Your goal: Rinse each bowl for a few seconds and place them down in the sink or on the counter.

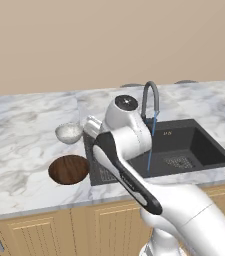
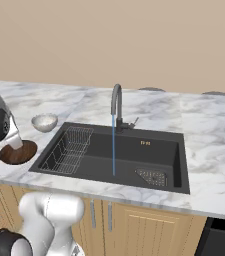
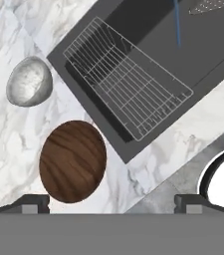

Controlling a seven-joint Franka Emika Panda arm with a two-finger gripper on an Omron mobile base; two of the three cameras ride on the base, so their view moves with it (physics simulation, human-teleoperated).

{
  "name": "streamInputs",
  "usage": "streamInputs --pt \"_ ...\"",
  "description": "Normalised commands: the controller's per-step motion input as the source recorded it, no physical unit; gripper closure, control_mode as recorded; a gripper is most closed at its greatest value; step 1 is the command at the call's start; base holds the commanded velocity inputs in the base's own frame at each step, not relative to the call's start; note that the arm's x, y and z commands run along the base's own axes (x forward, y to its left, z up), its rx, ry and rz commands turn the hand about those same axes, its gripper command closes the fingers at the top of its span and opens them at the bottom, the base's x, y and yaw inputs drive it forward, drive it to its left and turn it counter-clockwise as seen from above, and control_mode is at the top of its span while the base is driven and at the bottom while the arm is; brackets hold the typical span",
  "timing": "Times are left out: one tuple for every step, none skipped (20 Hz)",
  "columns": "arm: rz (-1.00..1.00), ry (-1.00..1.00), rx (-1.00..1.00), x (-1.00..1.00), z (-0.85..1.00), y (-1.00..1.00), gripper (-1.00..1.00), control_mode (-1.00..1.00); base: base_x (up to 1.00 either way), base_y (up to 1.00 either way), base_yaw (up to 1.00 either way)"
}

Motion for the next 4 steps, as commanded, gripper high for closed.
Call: streamInputs --pt "0.01 -0.13 0.01 -0.38 0.48 -0.34 -1.00 -1.00 0.00 0.00 0.00" --pt "0.01 -0.12 0.01 -0.36 0.48 -0.35 -1.00 -1.00 0.00 0.00 0.00" --pt "0.01 -0.13 0.02 -0.35 0.49 -0.35 -1.00 -1.00 0.00 0.00 0.00" --pt "0.02 -0.13 0.02 -0.33 0.49 -0.34 -1.00 -1.00 0.00 0.00 0.00"
